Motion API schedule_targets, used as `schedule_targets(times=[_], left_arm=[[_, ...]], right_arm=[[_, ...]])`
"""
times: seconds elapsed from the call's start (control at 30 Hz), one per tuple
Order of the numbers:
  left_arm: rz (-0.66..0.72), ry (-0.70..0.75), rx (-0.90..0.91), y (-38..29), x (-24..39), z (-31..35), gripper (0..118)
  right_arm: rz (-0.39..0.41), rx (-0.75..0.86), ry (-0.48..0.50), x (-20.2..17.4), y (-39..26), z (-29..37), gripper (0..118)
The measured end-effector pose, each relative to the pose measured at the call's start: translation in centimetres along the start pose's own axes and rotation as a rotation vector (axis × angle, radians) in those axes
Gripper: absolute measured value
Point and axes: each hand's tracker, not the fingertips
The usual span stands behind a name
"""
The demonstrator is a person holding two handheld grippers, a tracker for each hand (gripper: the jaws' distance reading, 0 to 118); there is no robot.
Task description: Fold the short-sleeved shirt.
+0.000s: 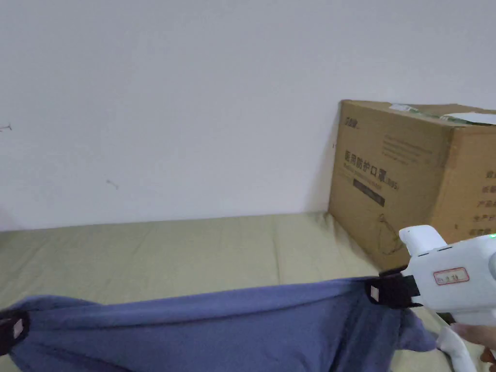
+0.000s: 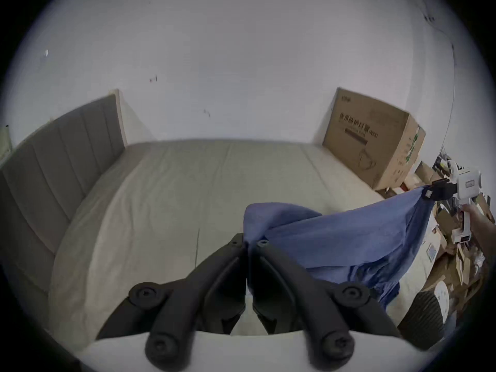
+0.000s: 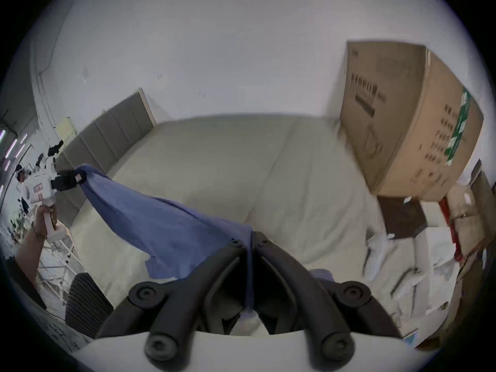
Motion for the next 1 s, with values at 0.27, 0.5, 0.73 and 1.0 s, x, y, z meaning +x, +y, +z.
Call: schedule_targets(times=[0.27,0.5,0.73,1.0], left_arm=[[-0.128,0.05,0.171,9.5,2.4,3.4,1],[-0.111,0.072,0.224,16.2,2.3,1.3,1],[-0.009,0.141,0.306,21.4,0.5,-3.3,1],[0.082,0.256,0.374,20.6,-3.3,-7.2,1]], right_arm=[[0.134,0.164,-0.145,-2.9,8.2,5.7,0],[0.235,0.246,-0.282,-3.1,17.7,4.6,0],[0.339,0.32,-0.38,-3.4,24.9,-1.1,0],[0.392,0.367,-0.39,-5.2,23.7,-12.3,0]])
